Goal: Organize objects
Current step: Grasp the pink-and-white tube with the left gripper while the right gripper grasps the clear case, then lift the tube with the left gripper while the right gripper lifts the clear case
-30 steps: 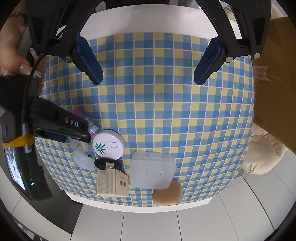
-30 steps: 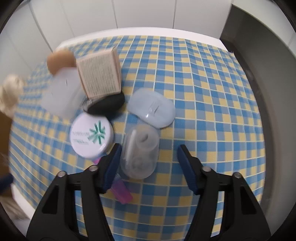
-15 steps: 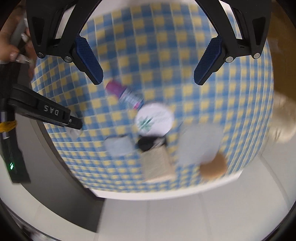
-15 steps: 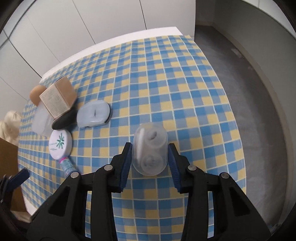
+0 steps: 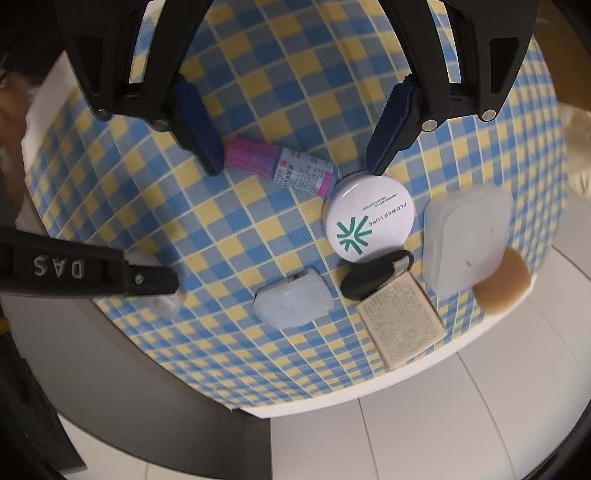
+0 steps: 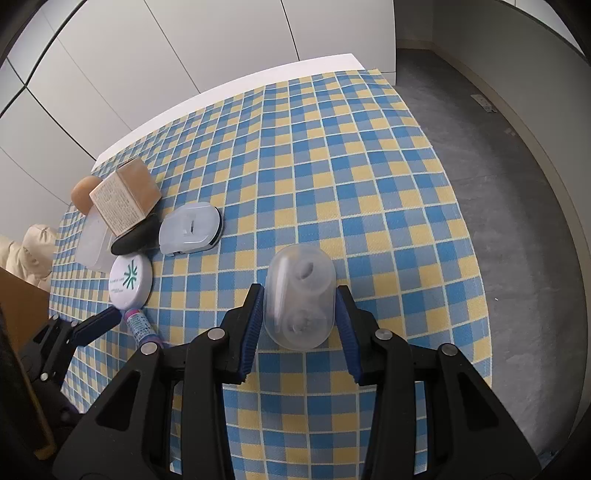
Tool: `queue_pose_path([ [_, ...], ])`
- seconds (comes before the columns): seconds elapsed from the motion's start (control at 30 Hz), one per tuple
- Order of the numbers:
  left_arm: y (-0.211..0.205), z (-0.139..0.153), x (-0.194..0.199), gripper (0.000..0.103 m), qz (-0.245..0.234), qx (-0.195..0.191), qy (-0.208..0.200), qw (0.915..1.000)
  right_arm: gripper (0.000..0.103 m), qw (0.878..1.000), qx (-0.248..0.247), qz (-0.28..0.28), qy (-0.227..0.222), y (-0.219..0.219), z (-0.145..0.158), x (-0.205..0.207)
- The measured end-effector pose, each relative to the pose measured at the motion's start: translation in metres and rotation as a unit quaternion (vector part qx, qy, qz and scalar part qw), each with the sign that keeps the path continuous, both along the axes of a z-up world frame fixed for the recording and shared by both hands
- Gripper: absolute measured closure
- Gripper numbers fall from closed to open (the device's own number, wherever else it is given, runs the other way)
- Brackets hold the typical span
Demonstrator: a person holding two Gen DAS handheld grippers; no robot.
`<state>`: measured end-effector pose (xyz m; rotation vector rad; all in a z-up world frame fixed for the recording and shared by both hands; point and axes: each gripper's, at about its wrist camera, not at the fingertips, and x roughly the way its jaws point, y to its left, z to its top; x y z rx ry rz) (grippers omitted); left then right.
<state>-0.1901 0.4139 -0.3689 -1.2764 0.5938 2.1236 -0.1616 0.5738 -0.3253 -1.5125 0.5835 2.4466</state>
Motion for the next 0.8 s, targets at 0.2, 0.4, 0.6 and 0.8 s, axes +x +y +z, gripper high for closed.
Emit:
queue_pose_path([
  [0.2, 0.003, 0.002, 0.002, 0.045, 0.014, 0.016, -0.009, 0.9997, 0.063, 1.000, 0.003, 0.002, 0.000, 0.008, -0.006, 0.013],
  [0.4, -0.001, 0.008, 0.010, 0.045, 0.033, -0.006, 0.020, 0.9992, 0.063, 1.000, 0.025, 0.012, -0.005, -0.001, -0.009, 0.028],
  [0.6, -0.027, 0.023, -0.003, 0.045, 0.096, 0.012, -0.004, 0.9953, 0.063, 0.998, 0.055, 0.023, -0.014, -0.016, -0.011, 0.021],
  [0.8, -0.056, 0.035, -0.019, 0.045, 0.167, 0.001, -0.003, 0.9860, 0.063, 0.996, 0.073, 0.052, -0.016, -0.047, -0.002, 0.014],
])
